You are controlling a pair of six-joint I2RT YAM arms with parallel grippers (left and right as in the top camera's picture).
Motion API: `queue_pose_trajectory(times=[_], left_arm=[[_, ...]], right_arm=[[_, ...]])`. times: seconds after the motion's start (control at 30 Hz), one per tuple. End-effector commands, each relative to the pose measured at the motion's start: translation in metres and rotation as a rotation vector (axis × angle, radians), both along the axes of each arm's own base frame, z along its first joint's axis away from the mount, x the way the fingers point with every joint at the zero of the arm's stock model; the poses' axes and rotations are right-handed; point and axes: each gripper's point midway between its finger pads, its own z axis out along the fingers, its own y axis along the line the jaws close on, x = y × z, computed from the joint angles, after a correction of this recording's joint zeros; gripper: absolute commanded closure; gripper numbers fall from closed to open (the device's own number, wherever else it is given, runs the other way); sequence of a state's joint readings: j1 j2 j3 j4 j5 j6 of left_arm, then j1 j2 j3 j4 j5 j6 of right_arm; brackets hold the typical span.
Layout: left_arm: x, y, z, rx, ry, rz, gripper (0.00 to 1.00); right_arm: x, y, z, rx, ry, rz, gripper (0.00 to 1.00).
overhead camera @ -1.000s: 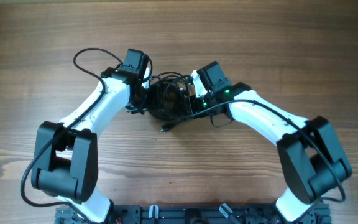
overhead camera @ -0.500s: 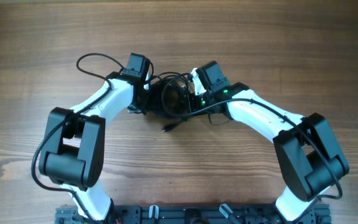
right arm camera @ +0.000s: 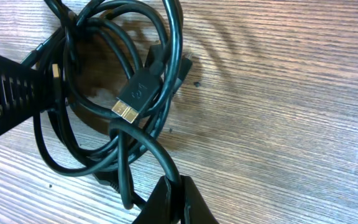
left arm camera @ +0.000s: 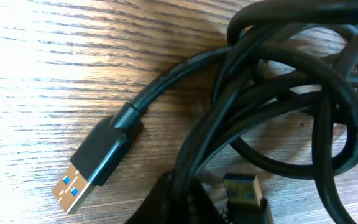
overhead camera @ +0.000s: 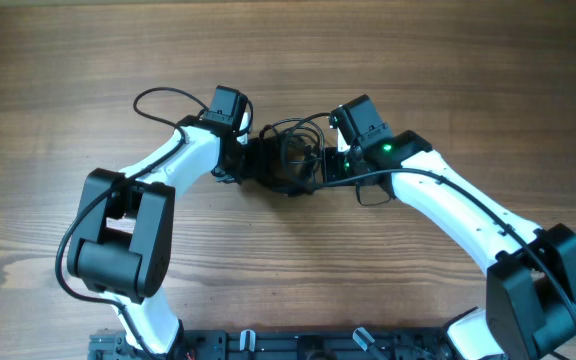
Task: Untangle cables
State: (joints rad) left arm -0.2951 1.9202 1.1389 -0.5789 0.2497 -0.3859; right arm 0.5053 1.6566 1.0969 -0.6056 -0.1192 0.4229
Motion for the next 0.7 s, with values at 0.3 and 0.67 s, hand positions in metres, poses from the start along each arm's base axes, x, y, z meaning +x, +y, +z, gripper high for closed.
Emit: queue_pose_trajectory(times=[0.3,0.67], left_arm=[[-0.019,-0.028,0.093,-0.198,-0.226,-0.406,0.54],[-0.067,-0.072,0.061,-0.221,-0.207,-0.613,0.66]], right_arm=[[-0.014,0.03,-0.018,0.371,0.164,-0.28,0.96],[-0.016,0.032,-0.027,0.409,0.17,-0.307,0.96]])
